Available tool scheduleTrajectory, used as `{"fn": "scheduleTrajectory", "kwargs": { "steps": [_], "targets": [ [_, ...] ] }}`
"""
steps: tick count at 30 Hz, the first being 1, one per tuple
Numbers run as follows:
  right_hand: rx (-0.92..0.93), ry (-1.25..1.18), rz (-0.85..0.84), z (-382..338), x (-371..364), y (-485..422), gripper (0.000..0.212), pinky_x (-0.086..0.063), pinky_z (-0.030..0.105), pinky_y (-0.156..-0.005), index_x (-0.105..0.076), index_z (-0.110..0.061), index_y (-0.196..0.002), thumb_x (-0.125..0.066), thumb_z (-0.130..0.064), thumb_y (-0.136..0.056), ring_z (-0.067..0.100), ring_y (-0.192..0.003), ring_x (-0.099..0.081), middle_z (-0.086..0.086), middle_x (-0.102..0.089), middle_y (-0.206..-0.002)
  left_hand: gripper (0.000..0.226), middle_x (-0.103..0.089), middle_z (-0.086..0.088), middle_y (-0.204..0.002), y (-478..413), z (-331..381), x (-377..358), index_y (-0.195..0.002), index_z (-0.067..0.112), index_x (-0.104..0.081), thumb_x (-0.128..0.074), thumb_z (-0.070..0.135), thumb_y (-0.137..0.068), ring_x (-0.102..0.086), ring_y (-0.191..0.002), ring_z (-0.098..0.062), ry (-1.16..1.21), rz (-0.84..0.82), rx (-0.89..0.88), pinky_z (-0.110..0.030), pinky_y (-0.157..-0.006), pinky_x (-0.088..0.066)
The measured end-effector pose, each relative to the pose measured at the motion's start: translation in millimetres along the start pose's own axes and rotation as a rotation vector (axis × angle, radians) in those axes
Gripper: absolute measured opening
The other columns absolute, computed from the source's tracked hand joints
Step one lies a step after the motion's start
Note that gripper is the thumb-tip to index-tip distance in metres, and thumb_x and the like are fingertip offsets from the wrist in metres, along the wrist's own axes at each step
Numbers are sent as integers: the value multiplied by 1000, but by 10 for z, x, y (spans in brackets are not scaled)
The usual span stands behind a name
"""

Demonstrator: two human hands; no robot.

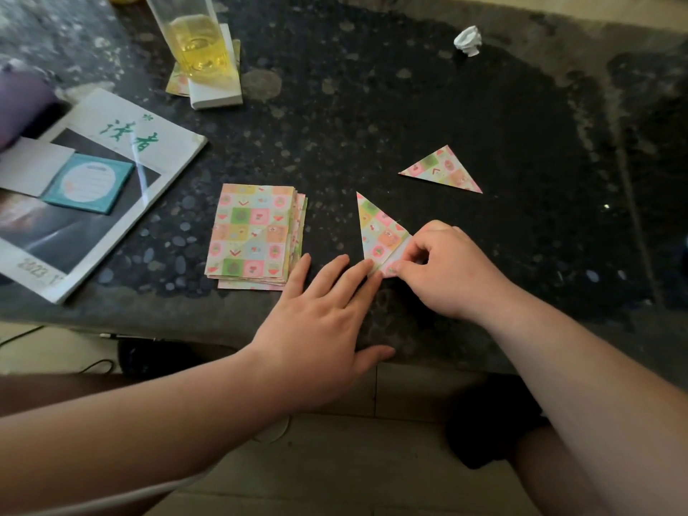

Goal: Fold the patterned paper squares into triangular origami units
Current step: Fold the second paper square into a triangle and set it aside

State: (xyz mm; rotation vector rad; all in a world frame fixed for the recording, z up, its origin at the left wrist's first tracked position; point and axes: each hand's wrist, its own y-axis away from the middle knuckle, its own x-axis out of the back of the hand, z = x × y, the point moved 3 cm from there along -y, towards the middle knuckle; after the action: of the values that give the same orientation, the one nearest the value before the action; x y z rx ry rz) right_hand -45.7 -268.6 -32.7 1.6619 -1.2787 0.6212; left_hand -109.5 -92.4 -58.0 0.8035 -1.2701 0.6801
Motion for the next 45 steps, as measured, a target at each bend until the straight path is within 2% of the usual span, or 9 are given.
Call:
{"fn": "scheduleTrajectory", "kwargs": {
  "steps": [4, 9, 14, 20, 27, 35, 40, 45],
  "targets": [
    [1, -6, 18, 3, -12, -6, 27, -51, 39, -92, -64, -28, -69, -74, -37, -92, 15, -106, -53, -14, -52, -97, 89, -37, -6, -162, 20, 28, -20, -156, 12, -38, -29, 74, -93, -30, -151, -30, -9, -7, 3, -62, -118, -28],
    [-15, 12, 25, 2, -24, -7, 22, -53, 41, -95, -67, -28, -72, -72, -34, -93, 15, -107, -54, -13, -53, -102, 92, -18, -4, -169, 65, 44, -66, -161, 12, -24, -20, 75, -94, -11, -157, -26, -4, -25, 8, -59, -122, -20],
    [-24, 17, 26, -5, -25, 1, 22, -54, 42, -95, -66, -27, -73, -71, -33, -94, 15, -107, -54, -11, -54, -104, 90, -26, -5, -166, 77, 9, -55, -157, 9, -35, -27, 74, -94, -21, -155, -25, 2, 5, -11, -58, -120, -27],
    [-29, 19, 27, -30, -25, 12, 22, -55, 40, -94, -65, -27, -73, -72, -32, -94, 15, -108, -53, -9, -54, -107, 89, -31, -4, -165, 60, -2, -29, -155, 10, -39, -28, 74, -94, -25, -153, -25, 10, 17, -10, -58, -119, -29],
    [-32, 17, 36, -23, -29, 1, 22, -53, 42, -96, -66, -27, -73, -72, -33, -93, 15, -110, -52, -9, -54, -106, 88, -30, -3, -165, 35, 3, -35, -158, 16, -33, -27, 74, -93, -23, -154, -26, 14, -1, 6, -59, -121, -24],
    [12, 8, 27, 12, -23, 9, 25, -51, 42, -97, -64, -29, -71, -74, -36, -92, 14, -111, -51, -11, -55, -106, 88, -23, -3, -168, 79, 4, -82, -159, 16, -32, -29, 75, -93, -16, -156, -25, 29, 17, -2, -59, -122, -23],
    [14, 11, 29, 22, -34, 20, 24, -51, 41, -97, -64, -29, -71, -74, -37, -92, 13, -111, -51, -11, -54, -107, 90, -28, -5, -166, 70, 34, -75, -157, 12, -36, -29, 74, -92, -19, -155, -27, 33, 16, 6, -62, -119, -26],
    [1, 6, 32, 6, -33, 16, 22, -53, 43, -98, -66, -29, -73, -73, -36, -92, 14, -112, -51, -11, -55, -109, 91, -24, -4, -168, 70, 42, -85, -159, 13, -31, -27, 75, -92, -14, -156, -26, 39, 3, 16, -61, -121, -22]
  ]
}}
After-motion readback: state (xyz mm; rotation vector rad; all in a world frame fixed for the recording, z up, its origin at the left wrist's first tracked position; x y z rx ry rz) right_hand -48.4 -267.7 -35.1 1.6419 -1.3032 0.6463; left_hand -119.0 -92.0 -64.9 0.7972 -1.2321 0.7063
